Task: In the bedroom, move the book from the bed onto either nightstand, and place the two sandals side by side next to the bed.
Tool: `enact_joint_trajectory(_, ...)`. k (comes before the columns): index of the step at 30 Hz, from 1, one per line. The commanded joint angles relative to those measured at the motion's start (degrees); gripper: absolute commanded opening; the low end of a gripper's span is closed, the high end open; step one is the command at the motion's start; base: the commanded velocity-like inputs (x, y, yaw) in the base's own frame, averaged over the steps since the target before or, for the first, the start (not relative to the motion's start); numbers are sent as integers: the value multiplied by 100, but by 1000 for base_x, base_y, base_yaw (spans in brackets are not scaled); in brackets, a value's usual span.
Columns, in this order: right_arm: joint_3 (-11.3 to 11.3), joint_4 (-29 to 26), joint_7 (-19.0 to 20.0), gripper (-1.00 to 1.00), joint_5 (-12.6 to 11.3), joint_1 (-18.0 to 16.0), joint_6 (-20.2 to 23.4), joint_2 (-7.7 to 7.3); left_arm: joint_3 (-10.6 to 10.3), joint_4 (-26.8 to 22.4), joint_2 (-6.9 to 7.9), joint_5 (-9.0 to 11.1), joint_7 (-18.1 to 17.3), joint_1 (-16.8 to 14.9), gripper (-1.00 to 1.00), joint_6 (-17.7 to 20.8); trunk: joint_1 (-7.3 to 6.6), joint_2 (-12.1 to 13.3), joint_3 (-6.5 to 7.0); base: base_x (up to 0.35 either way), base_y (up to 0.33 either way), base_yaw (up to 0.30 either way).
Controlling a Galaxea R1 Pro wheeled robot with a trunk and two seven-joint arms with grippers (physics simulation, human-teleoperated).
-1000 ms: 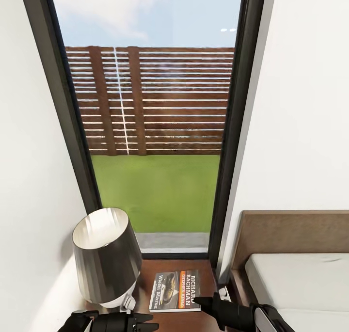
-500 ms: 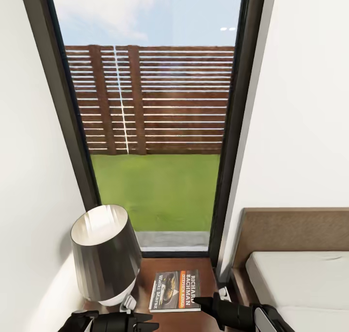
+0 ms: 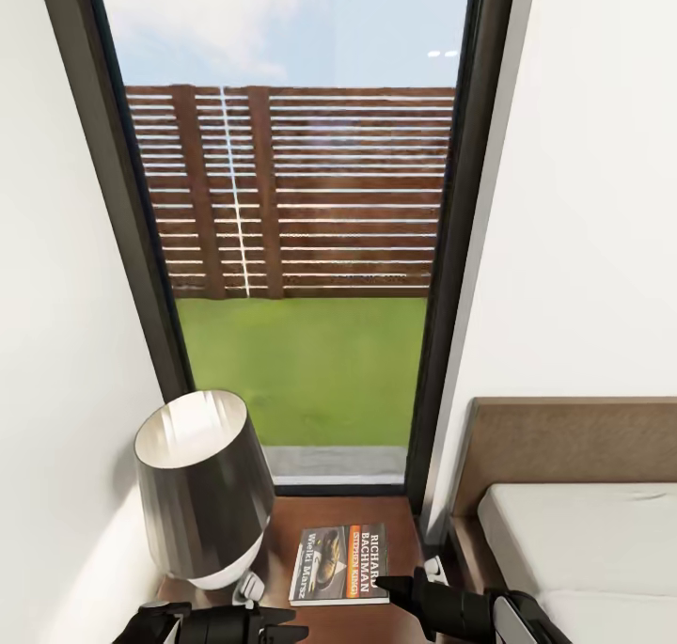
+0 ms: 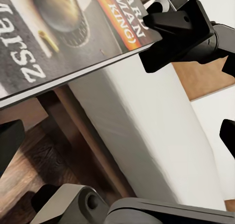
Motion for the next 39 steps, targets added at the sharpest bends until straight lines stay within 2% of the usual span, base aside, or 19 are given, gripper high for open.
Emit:
enact_joint_trajectory(1,26,-1,-4,-100,-46,-4,30,-6,18,-3,-2,-12,-26,-3,100,60,23,-45,-25,0,0,0)
enact_joint_trajectory(39,25,2,-4,-100,-38,-4,30,-6,18,-3,-6,-12,0,-3,100,60,857,-1569,-707,0,0,0)
